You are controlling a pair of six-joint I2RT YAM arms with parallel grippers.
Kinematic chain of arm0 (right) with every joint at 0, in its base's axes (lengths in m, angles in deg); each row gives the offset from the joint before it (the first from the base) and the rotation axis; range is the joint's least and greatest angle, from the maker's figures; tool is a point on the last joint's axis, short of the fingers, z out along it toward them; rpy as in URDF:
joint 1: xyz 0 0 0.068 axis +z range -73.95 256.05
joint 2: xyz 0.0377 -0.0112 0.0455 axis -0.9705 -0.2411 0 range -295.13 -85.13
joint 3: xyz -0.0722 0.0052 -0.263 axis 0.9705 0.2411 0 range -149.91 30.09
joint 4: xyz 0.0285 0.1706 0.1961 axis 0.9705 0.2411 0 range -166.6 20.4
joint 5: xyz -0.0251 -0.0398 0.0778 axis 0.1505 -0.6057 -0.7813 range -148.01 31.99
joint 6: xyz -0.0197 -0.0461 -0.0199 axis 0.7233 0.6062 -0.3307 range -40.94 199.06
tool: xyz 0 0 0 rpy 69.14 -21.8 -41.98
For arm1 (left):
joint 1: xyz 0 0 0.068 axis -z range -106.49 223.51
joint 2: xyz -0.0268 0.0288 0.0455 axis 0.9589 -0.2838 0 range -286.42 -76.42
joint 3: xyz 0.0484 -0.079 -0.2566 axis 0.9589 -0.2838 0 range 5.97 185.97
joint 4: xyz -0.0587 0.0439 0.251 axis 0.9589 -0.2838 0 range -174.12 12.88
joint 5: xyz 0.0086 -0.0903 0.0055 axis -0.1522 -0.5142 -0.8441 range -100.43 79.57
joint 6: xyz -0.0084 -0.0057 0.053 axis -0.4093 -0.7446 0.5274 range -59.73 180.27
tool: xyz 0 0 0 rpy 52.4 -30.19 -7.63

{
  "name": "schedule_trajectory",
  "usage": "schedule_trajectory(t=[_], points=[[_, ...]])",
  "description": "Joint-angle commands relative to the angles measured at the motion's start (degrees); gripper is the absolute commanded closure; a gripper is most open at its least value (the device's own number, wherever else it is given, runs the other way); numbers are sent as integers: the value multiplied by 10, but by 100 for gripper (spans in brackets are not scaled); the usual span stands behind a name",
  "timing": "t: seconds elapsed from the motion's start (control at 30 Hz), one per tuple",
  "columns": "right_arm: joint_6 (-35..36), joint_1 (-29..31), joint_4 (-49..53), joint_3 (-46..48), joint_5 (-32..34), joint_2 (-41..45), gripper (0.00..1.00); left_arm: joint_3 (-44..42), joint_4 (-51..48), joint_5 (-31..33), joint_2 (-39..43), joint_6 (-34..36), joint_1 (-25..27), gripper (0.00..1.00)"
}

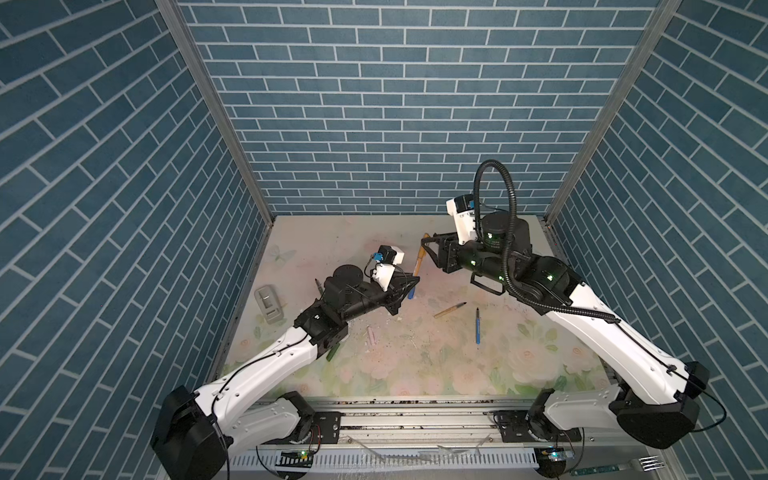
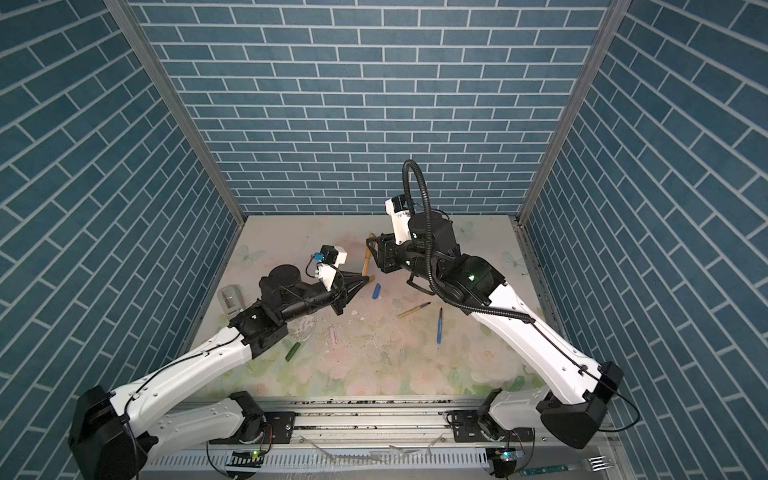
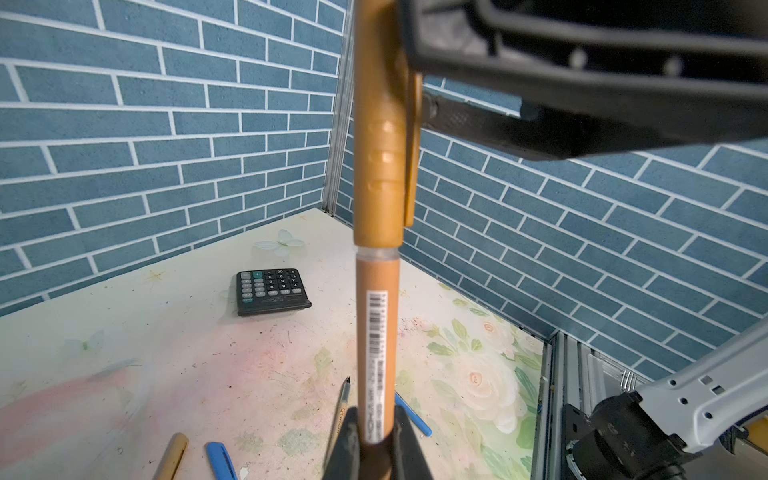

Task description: Insert the pens into the pen caps

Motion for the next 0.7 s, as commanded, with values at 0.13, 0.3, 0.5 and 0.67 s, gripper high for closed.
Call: schedule_trajectory(t=[0.13,0.3,0.5,0.67], points=[[19,-9,15,-32,-30,-26,69,-7,1,-1,8,9,-3,100],[2,-8,-2,-11,-79,-22,89,-6,7,1,11,2,-3,100],[-16,-8,-47,51,-115,-6,93,23,38,18,12,-38,-3,100],[-17,-8,-79,107,-122,3,93,90,40,49,11,-64,-3,100]])
